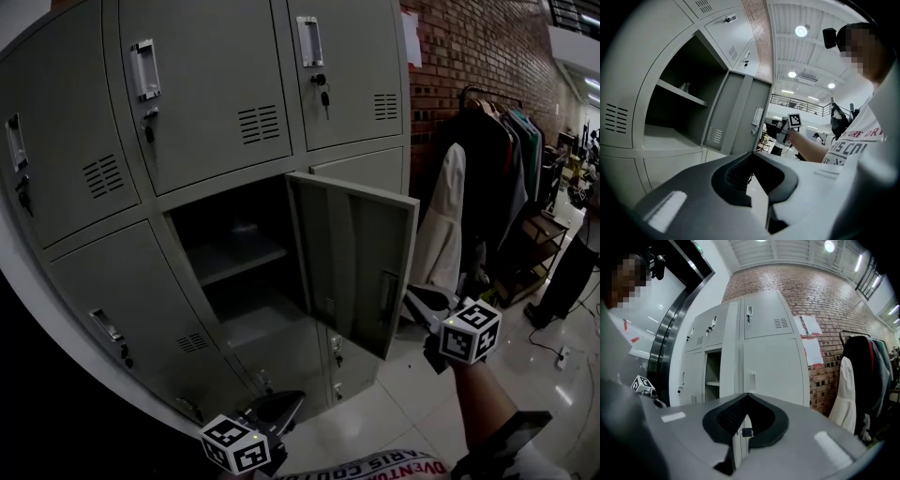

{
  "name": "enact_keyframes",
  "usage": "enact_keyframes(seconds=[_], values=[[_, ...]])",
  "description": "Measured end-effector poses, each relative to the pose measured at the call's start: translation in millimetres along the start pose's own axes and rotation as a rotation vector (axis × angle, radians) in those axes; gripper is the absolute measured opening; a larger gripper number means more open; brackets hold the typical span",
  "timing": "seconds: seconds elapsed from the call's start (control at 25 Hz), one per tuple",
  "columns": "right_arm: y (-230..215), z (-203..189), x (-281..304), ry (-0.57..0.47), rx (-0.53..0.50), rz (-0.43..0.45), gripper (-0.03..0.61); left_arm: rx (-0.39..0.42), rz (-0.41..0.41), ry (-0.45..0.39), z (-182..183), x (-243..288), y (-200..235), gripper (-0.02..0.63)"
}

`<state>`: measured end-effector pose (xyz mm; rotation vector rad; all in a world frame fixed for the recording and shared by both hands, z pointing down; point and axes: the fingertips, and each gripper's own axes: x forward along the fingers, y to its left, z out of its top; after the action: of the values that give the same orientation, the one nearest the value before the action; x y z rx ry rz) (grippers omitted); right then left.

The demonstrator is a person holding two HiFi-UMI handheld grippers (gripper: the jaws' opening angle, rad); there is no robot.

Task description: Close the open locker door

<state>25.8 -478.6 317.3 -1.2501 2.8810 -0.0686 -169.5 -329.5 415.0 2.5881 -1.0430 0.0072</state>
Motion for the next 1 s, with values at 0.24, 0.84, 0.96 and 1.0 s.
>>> enact_keyframes(seconds=[0.24,0.84,0.96,1.0], values=[[41.4,0.2,3.9,-0.02,-0.022,0.067,-0.009,0.007,-0.011,0.0,-0.9,-3.8,7.4,0.005],[195.9,-10.4,72.3,-0.037,-0.119,0.42,-0.008,0.004,0.038,-0.013,9.3,-46.0,47.7,0.005],[213.6,-16.2,97.3,0.001,-0.137,0.455,-0.008,-0.003,0.062,-0.034,17.6,-57.0,59.3,0.005],[219.8,-18.2,105.6,0.007,-0.139,0.471,-0.008,-0.002,0.072,-0.042,19.3,-60.4,63.8,0.005]])
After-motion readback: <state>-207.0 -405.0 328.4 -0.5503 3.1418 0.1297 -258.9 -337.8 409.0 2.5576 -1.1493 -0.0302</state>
